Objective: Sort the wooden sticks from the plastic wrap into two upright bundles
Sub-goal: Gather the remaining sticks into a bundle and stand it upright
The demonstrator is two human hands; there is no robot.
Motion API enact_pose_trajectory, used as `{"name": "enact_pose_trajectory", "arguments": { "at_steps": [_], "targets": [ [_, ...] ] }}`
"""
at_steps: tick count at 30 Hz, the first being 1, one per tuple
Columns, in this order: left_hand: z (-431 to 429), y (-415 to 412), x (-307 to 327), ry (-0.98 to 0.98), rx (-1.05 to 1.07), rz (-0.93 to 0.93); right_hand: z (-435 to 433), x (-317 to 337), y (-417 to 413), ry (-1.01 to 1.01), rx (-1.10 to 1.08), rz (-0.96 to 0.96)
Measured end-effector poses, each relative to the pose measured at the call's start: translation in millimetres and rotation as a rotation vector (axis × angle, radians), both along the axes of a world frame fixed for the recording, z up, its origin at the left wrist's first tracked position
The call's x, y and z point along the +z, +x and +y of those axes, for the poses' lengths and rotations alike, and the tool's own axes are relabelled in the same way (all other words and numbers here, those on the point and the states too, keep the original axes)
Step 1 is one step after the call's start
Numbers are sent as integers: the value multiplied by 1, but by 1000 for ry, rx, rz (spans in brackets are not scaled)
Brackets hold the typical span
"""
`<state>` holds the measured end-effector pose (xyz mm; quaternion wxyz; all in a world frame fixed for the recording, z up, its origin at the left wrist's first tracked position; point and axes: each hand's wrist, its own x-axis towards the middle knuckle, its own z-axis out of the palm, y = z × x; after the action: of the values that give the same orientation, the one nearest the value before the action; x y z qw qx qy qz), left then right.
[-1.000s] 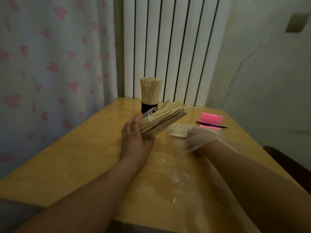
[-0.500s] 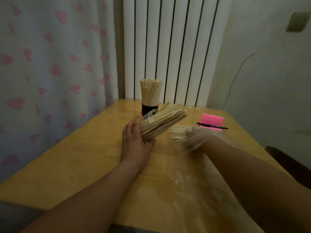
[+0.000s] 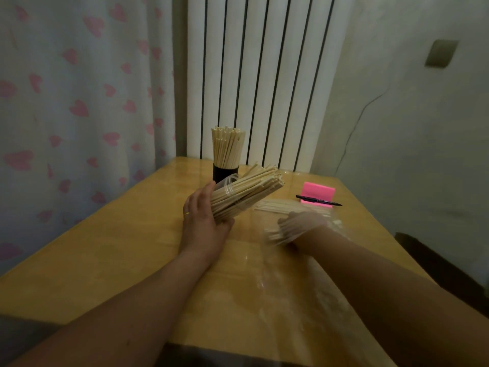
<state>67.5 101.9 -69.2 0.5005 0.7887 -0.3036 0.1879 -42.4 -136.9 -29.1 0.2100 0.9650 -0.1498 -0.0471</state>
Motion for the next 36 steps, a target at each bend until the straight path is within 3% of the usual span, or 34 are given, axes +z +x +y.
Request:
{"name": "enact_pose_trajectory", "arguments": {
  "at_steps": [5,8,12,15,21,25,29,36],
  "targets": [
    [1,0,1,17,-18,17,25,24,-15,17,-24,122],
    [1,-1,1,11,-24,6,28,22,-23,-36,-34,125],
    [2,-2,1,41,-14,-28,31,25,-40,50,-16,44],
    [6,-8,5,60,-32,-32,49,20,-70,88,0,-150],
    [24,-26,23,96,-78,-8,83,11,-123,366,112,-566],
    [53,-53,22,57,-94,-42,106,34,-146,725,120,-866],
    [74,-74,9,47,-32,-57,119,65,-165,991,18,-983],
    [75,-81,4,104,-14,-94,118,113,-175,1862,-13,-1256]
  ]
}}
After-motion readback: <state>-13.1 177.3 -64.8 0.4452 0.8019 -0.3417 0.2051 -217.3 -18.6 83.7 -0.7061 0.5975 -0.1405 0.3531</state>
